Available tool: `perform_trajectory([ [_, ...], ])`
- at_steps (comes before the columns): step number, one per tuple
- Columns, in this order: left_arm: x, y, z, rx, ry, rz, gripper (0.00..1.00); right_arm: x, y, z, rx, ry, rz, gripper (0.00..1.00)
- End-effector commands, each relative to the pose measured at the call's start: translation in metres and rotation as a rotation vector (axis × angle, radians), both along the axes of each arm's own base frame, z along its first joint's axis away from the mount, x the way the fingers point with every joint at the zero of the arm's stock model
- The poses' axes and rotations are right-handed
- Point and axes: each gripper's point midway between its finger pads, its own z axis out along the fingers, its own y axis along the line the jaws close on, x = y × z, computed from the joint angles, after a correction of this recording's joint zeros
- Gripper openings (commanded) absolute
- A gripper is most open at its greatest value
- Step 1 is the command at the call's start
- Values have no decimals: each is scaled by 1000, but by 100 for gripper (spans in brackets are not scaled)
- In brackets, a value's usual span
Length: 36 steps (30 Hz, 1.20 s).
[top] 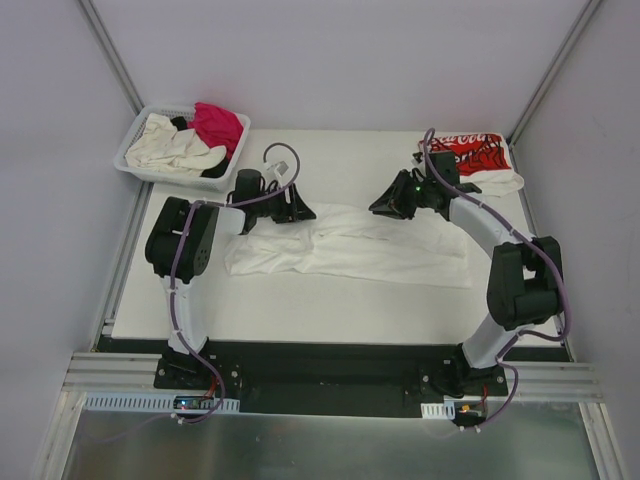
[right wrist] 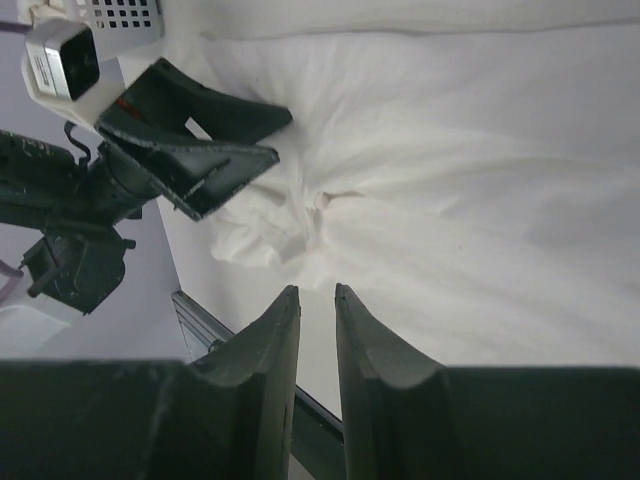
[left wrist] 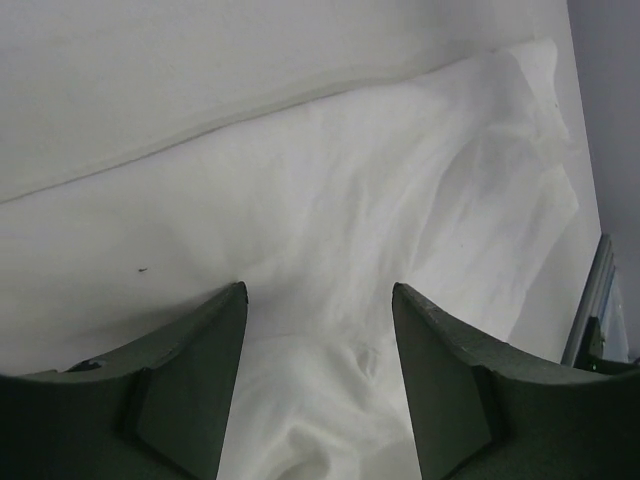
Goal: Fold and stack the t-shirts
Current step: Fold the other side of the tshirt into a rectangle
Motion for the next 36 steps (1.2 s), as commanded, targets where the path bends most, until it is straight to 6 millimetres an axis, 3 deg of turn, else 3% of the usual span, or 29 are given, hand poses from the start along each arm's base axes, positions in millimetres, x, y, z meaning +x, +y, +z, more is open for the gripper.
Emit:
perform_trajectory([
  [1, 37, 17, 3, 52, 22, 100, 59, -16, 5, 20, 32, -30, 35, 24],
  [7, 52, 15, 34, 48, -40, 84, 65, -32, 20, 14, 27, -31, 95, 25],
  [9, 54, 16, 54, 40, -79, 79, 67, -34, 28, 13, 28, -34, 116, 25],
  [14, 43, 22, 110, 33, -184, 51, 69, -56, 70, -3, 17, -9, 225, 25],
  [16, 35, 26, 117, 42, -206, 59, 69, -66, 89, -18, 3, 9, 269, 26],
  [20, 18, 33, 118, 62, -220, 84, 69, -79, 119, -41, -4, 51, 329, 27],
  [24, 17, 34, 114, 77, -221, 82, 68, -80, 137, -63, -27, 78, 357, 27],
  [36, 21, 22, 125, 29, -314, -24, 73, -55, 157, -75, -56, 82, 373, 33],
])
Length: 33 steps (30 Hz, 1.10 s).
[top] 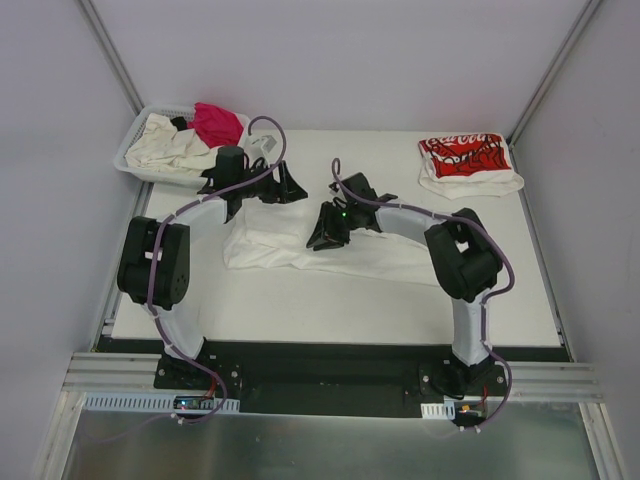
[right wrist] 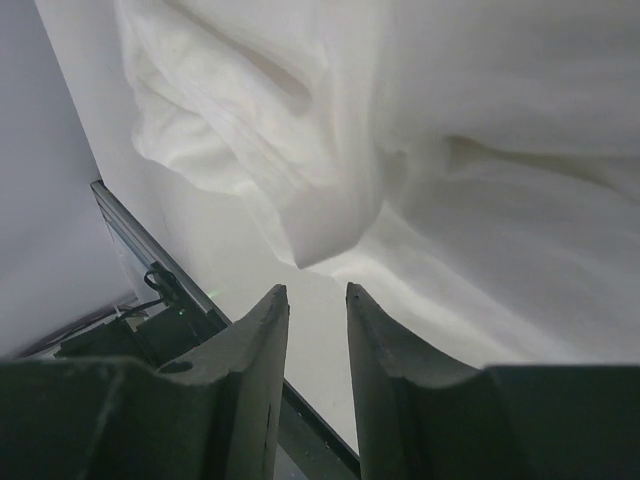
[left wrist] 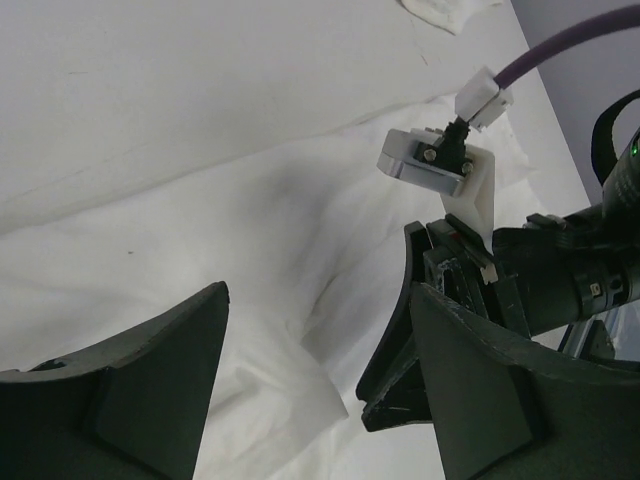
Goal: Fold and stack the t-shirts
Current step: Fold the other side of the tshirt into a rectangle
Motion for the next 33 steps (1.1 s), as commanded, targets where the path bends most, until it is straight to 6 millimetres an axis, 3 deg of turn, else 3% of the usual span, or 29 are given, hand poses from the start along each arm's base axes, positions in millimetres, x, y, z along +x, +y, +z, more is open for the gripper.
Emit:
perform_trajectory([
  [1, 1, -4, 24, -22, -144, -101, 74, 17, 9, 13, 7, -52, 6, 33],
  [5, -2, -8, 30, -26, -179, -156, 82, 20, 8, 8, -12, -52, 12, 36],
  [14, -8, -7, 38, 11, -220, -205, 80, 21, 8, 1, -22, -47, 7, 42],
  [18, -5, 0, 44, 42, -251, -190, 80, 23, 12, -3, -18, -38, 7, 42],
  [28, 3, 30, 88, 113, -396, -77, 80, 29, 22, -3, -10, -37, 3, 42],
  [33, 2, 37, 96, 123, -422, -52, 80, 32, 26, -1, -3, -36, -3, 41],
])
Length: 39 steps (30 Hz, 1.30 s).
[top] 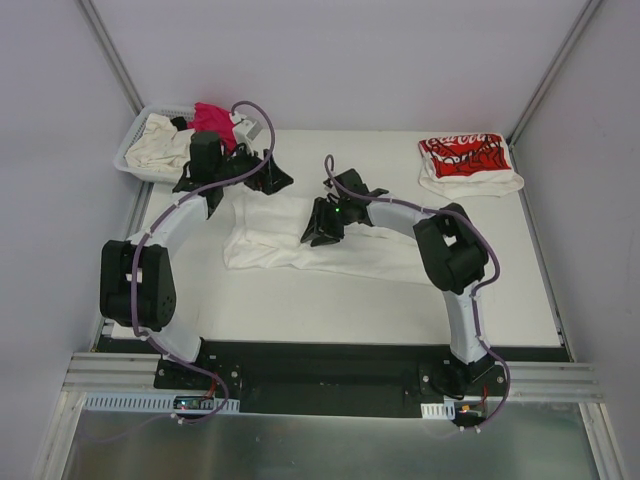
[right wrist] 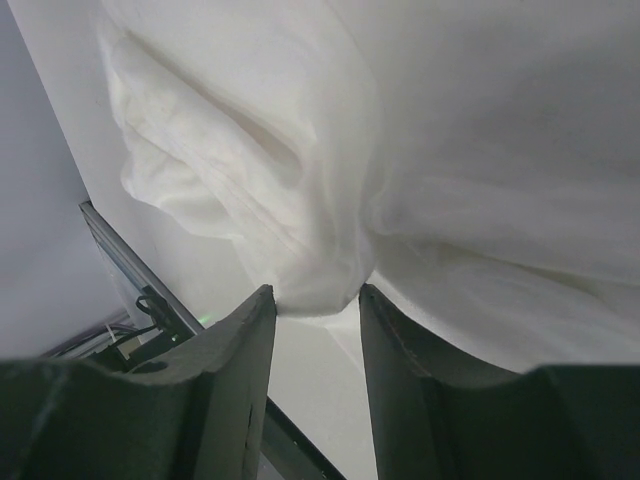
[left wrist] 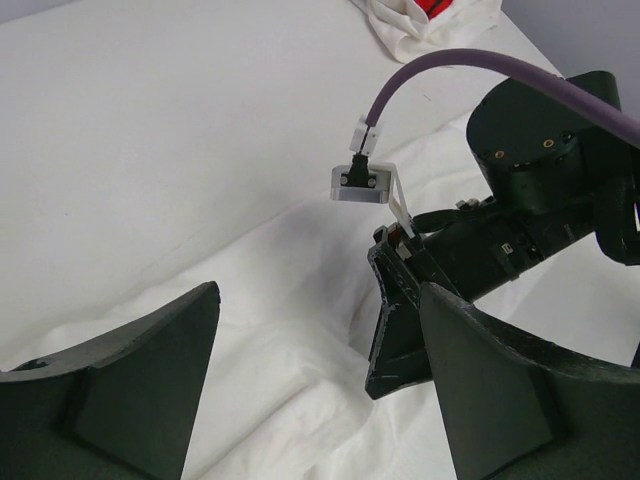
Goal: Fold and stack the t-shirts
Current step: Fold the other side of the tshirt into a rectangle
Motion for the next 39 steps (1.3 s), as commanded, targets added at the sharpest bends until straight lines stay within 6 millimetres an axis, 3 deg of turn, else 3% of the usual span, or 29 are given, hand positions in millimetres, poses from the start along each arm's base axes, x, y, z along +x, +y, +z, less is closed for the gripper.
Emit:
perform_trajectory([
  [1, 2, 7, 30, 18, -121, 15, 80, 8, 12, 10, 21, -21, -1, 41],
  [10, 1, 9, 23, 24, -108, 23, 79, 2, 15, 7, 21, -13, 5, 35],
  [14, 2, 11, 22, 28, -106, 30, 79, 1, 15, 7, 23, -12, 6, 17],
  [20, 2, 12, 18, 29, -95, 32, 79, -1, 13, 7, 19, -14, 8, 3],
  [25, 2, 13, 16, 36, -90, 35, 79, -4, 6, 12, 18, -22, 4, 1],
  [39, 3, 16, 2, 60, -56, 47, 79, -6, -54, 8, -37, -30, -65, 2],
])
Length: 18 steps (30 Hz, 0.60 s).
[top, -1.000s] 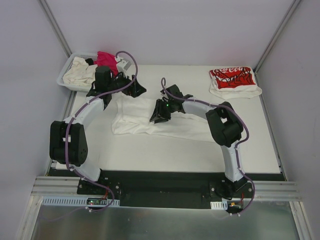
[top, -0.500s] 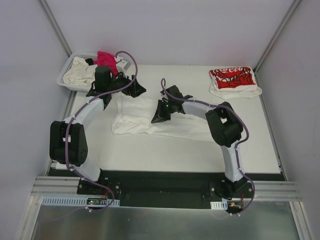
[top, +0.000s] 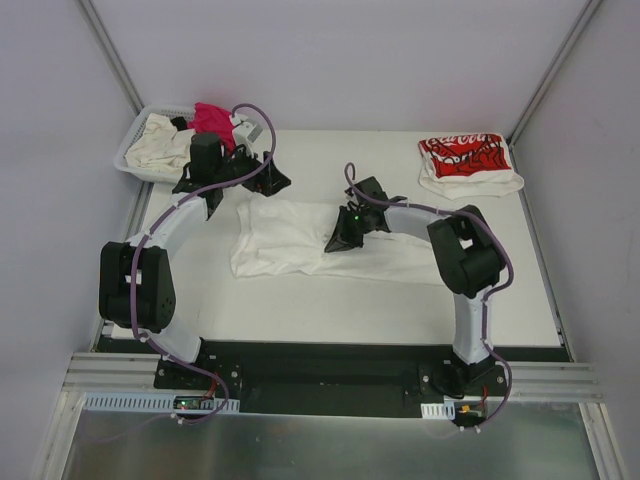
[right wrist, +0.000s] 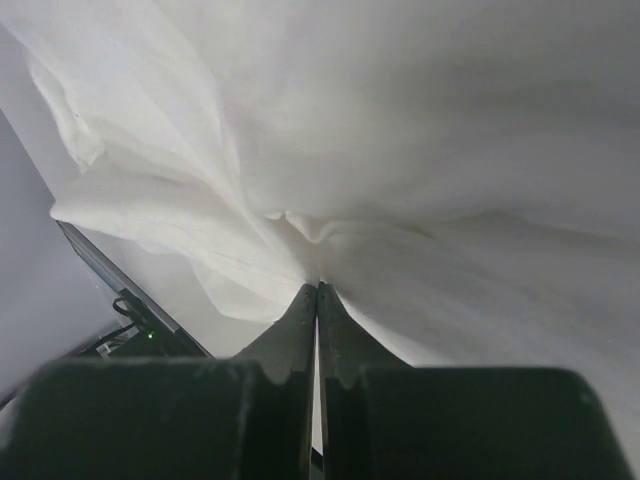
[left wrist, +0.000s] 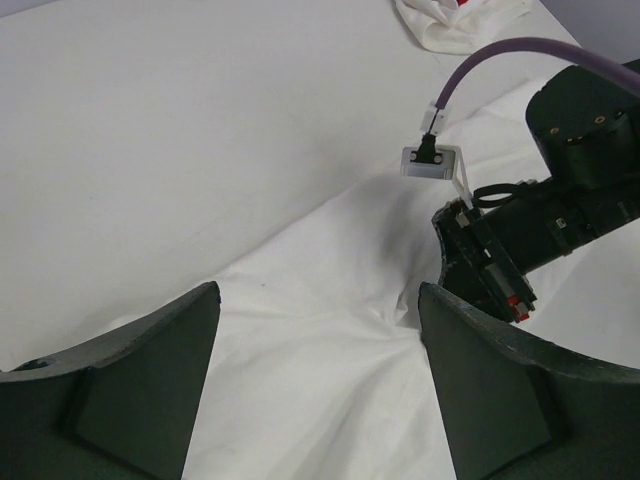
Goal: Fold and stack the t-shirts
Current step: Fold the other side of the tshirt into a rectangle
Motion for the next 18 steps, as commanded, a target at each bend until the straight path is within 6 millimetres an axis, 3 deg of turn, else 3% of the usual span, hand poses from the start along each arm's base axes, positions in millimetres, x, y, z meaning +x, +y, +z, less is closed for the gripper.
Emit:
perform_trajectory([
  [1, 0, 6, 2, 10, -24, 2, 79, 5, -11, 29, 17, -86, 2, 2],
  [4, 0, 5, 1, 1, -12, -4, 79, 3, -14, 26, 14, -78, 0, 5],
  [11, 2, 6, -7, 12, 5, 2, 79, -1, -20, 26, 2, -75, 6, 26],
  [15, 7, 6, -27, 22, 52, 7, 79, -1, -34, 30, -9, -78, -4, 28],
  [18, 9, 4, -43, 13, 102, 1, 79, 6, -48, 51, 0, -132, -39, 26],
])
